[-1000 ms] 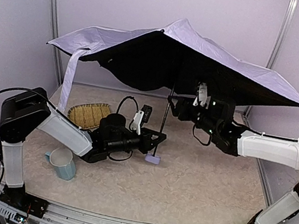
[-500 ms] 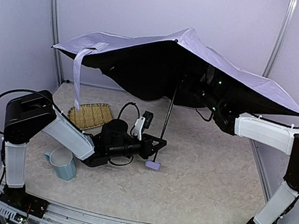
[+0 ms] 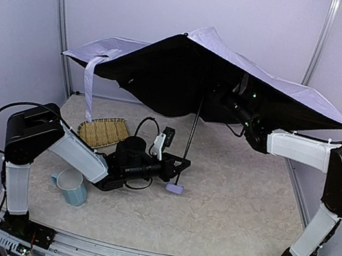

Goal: Put away the umbrella

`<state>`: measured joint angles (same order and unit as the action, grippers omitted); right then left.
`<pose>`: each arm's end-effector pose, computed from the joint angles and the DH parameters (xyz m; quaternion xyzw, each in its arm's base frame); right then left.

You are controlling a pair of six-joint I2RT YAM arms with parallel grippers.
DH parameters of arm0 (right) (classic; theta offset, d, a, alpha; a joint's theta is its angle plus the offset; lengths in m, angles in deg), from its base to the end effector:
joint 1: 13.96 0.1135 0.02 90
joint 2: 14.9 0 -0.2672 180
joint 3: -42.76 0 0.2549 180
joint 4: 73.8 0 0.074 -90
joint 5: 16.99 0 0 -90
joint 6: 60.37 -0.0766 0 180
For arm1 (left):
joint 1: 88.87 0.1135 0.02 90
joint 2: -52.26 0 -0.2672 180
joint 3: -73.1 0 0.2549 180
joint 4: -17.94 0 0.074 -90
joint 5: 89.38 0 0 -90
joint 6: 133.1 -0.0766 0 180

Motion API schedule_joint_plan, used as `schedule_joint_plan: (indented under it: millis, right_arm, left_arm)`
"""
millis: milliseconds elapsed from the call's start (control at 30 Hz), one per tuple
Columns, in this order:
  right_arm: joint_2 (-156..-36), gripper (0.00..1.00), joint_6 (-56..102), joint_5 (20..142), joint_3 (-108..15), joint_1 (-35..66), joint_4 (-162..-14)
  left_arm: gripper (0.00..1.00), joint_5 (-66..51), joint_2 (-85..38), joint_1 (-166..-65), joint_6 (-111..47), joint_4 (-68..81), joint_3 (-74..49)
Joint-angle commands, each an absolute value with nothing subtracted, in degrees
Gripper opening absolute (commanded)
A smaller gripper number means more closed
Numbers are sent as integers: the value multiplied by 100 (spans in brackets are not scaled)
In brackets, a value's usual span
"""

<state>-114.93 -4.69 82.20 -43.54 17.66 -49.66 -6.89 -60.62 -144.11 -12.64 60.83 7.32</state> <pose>0.3864 0.2523 0.3432 -0.0465 0.6393 0.4598 0.6146 0.2466 -0.3729 0.1619 0.2004 0.7044 -0.4971 0.4653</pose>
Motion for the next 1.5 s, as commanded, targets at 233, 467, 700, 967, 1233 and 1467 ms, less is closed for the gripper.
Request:
schedule_joint_plan:
  millis: [233,467,700,967,1233,1467]
  right_arm:
    - [-11634,4,-407,8720,-4326,1659,-5208]
    - [-11376,5,290,9098,-3528,2138,-6042]
    - [-11141,8,688,8710,-2741,2654,-6209]
    - [-11098,9,619,8534,-2103,2960,-6318]
    - [-10951,11,453,8262,-1632,3173,-6338]
    - [-11003,13,418,8180,-1581,3402,-6415]
  left_arm:
    - [0,-861,-5848,-14318,-1752,6669,671]
    - [0,-1089,-5663,-13998,-1864,6488,401]
    - [0,-1119,-5746,-14048,-1908,6513,229]
    - [0,-1006,-5699,-14052,-2026,6541,162]
    - [0,-1003,-5697,-14011,-2160,6485,94]
    - [0,-1008,-5740,-14015,-2148,6444,26]
